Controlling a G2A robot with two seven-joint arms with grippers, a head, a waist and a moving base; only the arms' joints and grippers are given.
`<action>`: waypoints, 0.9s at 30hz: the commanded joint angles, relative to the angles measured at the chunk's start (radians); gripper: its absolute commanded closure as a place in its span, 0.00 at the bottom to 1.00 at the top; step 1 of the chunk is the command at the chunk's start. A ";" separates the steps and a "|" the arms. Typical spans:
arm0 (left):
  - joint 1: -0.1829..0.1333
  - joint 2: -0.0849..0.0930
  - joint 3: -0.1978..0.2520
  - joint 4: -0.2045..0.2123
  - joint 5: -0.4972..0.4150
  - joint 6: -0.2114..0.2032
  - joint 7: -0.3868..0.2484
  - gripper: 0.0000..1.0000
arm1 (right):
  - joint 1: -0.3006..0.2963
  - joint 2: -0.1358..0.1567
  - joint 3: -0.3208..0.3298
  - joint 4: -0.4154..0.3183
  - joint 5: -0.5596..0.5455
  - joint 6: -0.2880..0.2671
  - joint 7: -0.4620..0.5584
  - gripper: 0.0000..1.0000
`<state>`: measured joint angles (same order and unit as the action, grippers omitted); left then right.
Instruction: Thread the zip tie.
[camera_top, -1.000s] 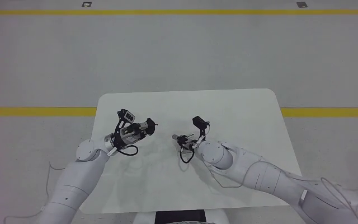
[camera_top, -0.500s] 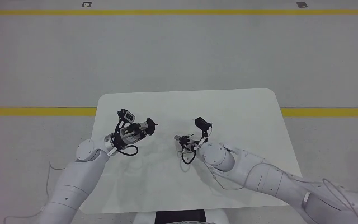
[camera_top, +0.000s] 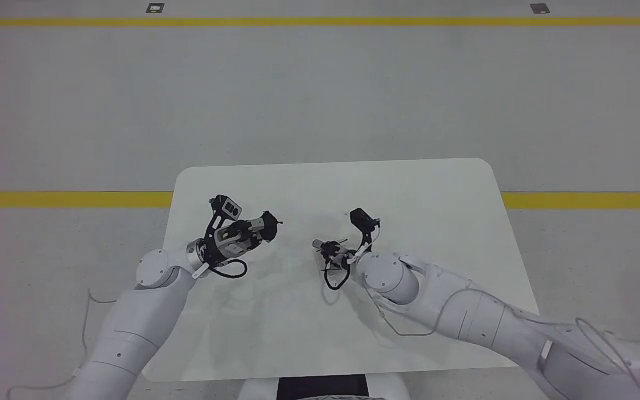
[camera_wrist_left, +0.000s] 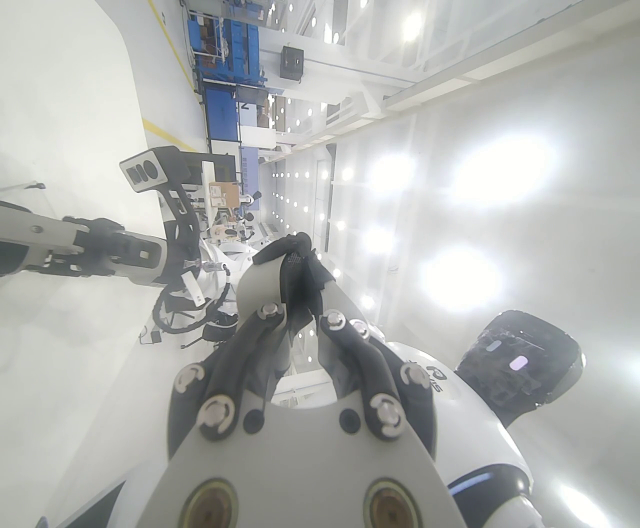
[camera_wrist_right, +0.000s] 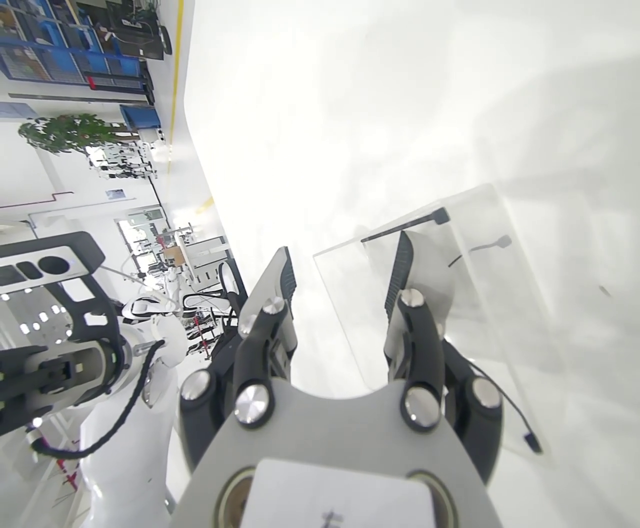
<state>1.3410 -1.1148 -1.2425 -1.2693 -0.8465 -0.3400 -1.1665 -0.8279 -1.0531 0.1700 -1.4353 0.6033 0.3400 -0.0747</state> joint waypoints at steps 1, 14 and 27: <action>0.000 0.000 0.000 0.000 0.000 0.000 0.000 1.00 | -0.002 -0.003 0.000 0.008 -0.003 0.000 0.001 0.58; 0.000 0.000 0.000 0.000 0.000 0.000 0.000 1.00 | -0.001 -0.023 0.000 0.035 -0.002 0.000 -0.003 0.67; 0.000 0.000 0.000 0.000 0.000 0.000 0.000 1.00 | 0.002 -0.022 0.000 0.021 -0.010 0.000 -0.014 0.77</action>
<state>1.3410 -1.1148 -1.2425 -1.2693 -0.8465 -0.3400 -1.1665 -0.8261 -1.0761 0.1700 -1.4121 0.5944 0.3400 -0.0877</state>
